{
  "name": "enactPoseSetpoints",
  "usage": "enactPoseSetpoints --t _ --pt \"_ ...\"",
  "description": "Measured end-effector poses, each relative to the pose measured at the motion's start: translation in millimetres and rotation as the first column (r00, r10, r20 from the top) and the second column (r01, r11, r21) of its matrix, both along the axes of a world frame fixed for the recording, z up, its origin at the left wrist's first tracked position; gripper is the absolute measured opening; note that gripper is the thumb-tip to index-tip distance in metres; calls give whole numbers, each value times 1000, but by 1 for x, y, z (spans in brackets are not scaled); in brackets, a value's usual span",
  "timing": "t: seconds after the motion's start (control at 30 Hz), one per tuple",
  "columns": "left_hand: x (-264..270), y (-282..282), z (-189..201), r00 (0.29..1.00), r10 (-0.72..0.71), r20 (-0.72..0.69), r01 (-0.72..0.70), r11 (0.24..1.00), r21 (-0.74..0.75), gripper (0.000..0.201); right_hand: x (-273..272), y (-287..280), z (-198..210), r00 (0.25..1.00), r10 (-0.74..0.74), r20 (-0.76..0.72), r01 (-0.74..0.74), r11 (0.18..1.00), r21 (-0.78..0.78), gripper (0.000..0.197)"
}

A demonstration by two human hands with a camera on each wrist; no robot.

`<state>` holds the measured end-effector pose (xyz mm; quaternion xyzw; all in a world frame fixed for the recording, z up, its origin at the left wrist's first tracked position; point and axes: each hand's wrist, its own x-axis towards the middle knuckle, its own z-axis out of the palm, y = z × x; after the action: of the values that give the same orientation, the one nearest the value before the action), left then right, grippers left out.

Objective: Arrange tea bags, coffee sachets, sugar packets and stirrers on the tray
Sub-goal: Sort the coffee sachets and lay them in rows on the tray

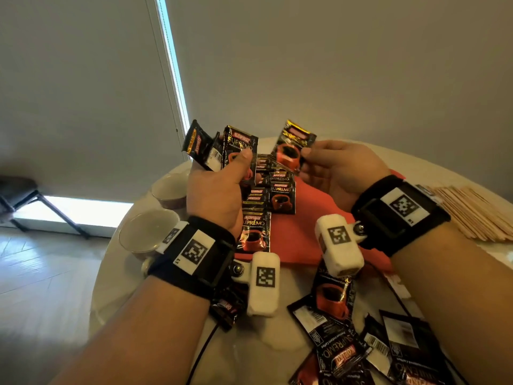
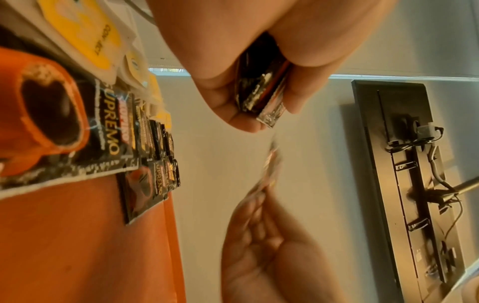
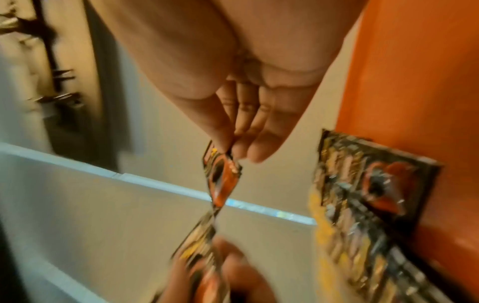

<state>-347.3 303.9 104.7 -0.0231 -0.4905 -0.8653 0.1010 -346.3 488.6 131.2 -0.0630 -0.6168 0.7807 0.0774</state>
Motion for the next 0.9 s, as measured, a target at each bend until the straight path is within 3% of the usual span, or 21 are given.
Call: enactPoseSetpoints --t 0.13,0.27,0.5,0.9 --pt "-1 2 -2 1000 -14 3 14 998 -61 24 -7 15 -27 951 -38 306 -18 984 178 7" --pt "-1 3 -1 999 -37 3 37 995 -88 20 -15 14 -36 902 -28 431 -109 951 289 4" --pt "0 1 2 999 -36 -4 35 996 -81 19 -20 5 -31 879 -48 475 -179 889 422 8" --pt "-1 0 4 1000 -30 0 30 999 -42 24 -5 4 -30 919 -39 393 -110 930 350 11"
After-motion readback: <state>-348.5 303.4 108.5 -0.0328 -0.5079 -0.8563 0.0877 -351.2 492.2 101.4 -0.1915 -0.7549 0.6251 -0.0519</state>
